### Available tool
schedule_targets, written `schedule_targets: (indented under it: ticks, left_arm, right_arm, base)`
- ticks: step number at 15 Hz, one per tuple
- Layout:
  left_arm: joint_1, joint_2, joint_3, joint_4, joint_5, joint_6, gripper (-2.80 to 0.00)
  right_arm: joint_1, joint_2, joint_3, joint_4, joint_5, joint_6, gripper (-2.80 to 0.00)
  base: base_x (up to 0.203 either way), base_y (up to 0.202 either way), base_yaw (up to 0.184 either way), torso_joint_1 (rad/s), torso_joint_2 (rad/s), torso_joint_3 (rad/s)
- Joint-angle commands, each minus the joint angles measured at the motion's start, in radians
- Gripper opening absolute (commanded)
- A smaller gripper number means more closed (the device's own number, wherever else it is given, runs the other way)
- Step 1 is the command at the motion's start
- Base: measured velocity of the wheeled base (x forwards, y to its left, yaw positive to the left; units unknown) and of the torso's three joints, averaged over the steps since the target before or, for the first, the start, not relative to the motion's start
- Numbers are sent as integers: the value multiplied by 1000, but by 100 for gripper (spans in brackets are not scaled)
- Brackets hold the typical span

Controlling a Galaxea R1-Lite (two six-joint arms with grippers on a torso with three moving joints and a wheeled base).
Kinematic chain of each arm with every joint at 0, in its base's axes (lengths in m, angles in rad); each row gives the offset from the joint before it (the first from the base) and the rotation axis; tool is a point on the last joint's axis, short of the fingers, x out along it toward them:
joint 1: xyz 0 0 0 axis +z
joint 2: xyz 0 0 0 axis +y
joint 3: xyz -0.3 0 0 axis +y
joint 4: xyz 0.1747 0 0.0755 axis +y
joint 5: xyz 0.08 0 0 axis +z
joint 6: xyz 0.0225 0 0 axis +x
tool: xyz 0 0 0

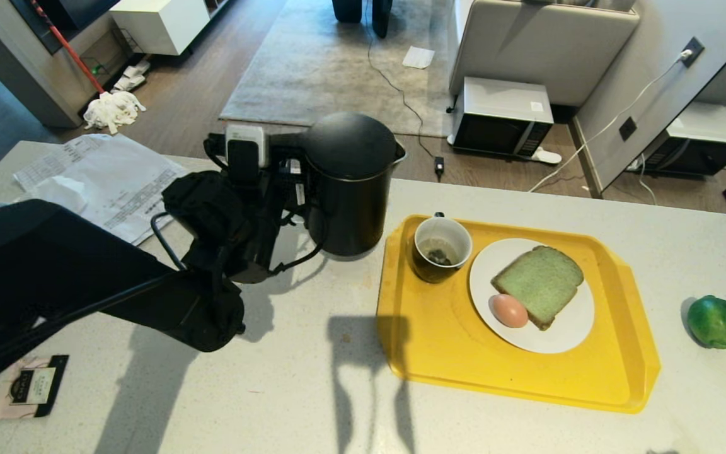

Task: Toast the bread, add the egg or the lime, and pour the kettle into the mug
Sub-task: Put the kettle back

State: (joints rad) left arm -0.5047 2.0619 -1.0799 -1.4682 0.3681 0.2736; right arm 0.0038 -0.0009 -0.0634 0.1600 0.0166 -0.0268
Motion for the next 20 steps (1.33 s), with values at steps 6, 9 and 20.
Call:
schedule_targets:
  ticks: [6,9,20]
  left_arm:
    - [10,35,130,-62,20,-9,-280]
    - [37,28,169,-62,19,-22,-280]
    - [94,16,225,-62,12,-51,-280]
  right_arm:
    - [1,1,0,1,0,-1,-280]
    - [1,1,1,1,0,-1,-280]
    - [1,1,1,1,0,-1,-280]
  base:
    - [0,0,0,0,0,0]
    - [0,0,0,0,0,0]
    - [0,0,0,0,0,0]
